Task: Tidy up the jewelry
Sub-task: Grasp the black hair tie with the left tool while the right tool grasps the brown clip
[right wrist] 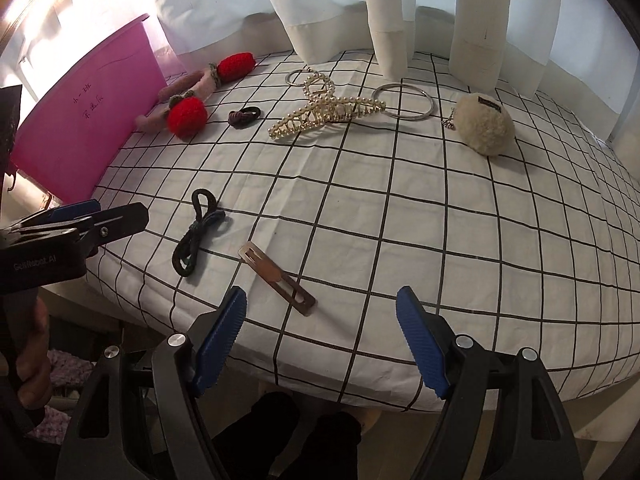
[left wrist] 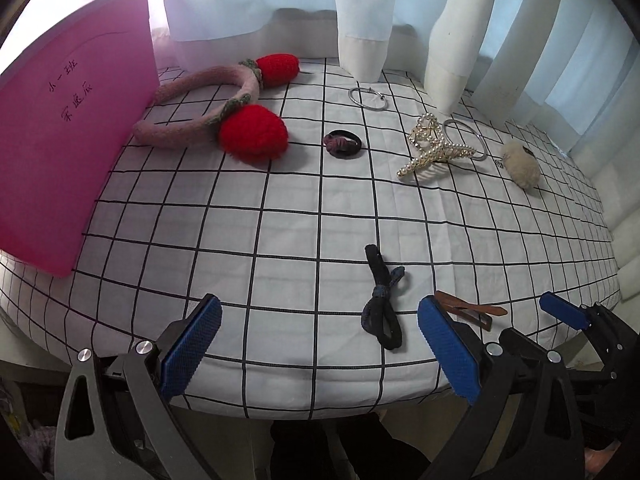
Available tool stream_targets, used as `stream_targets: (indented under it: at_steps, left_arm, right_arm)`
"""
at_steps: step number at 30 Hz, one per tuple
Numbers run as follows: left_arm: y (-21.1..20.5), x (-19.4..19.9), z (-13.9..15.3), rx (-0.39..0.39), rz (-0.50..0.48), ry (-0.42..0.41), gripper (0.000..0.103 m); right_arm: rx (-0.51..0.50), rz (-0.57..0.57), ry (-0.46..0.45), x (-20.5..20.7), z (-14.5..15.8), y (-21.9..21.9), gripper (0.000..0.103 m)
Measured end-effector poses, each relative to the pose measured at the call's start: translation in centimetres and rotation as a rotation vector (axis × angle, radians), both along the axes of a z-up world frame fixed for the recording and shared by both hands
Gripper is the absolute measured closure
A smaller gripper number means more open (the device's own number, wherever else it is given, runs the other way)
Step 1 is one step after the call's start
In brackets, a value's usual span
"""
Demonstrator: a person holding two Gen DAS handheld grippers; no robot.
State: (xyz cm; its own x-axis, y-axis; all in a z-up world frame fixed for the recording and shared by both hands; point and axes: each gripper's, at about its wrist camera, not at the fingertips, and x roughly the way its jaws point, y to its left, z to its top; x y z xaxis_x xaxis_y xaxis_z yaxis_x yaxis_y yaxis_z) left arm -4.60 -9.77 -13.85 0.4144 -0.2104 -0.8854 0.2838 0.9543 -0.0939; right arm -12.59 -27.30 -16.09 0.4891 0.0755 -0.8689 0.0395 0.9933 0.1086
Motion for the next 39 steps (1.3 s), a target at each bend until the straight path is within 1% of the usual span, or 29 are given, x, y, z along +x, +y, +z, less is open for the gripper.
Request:
stream_targets:
  at_steps: [4, 8, 12, 16, 23, 31, 36, 39]
  left_arm:
    - [-0.3, 0.2, -1.2, 0.019, 0.003, 0.013, 0.006]
    - [-0.7, 0.4, -2.3, 0.037, -0.002, 0.016, 0.006]
    - [-1.0, 0.6, -3.1, 0.034, -0.006, 0.023, 0.006]
    - [-1.5, 0.7, -3.8, 0.053, -0.022, 0.024, 0.006]
    - [-1.8, 1.1, -4.7, 0.057, -0.028, 0.036, 0.006]
    - [-2.9, 1.1, -5.0, 0.096, -0.05, 0.007, 0.006]
    - [-3.9, 1.0, -5.0, 0.094, -0.097, 0.005, 0.007]
    - [-4.1, 0.9, -4.9, 0.093, -0.102, 0.001, 0.008]
  right_arm:
    - [-0.015, 0.015, 0.0, 0.7, -0.8, 0.3, 0.029]
    - [-0.053, 0.04, -0.015, 1.1, -1.2, 0.8, 0.029]
    - [-0.088, 0.068, -0.022, 1.5, -1.6, 1.4, 0.029]
    - [-0.126, 0.079, -0.021, 1.8, -2.1, 1.8, 0.029]
    - [-0.117, 0.086, -0.024, 2.3, -2.7, 1.6, 0.029]
    - [-0.139, 0.128, -0.059, 2.3, -3.0, 2.1, 0.029]
    - [-0.138, 0.147, -0.075, 2.3, -3.0, 2.2, 0.029]
    - [-0.133, 0.16, -0.081, 2.3, -3.0, 2.2, 0.03]
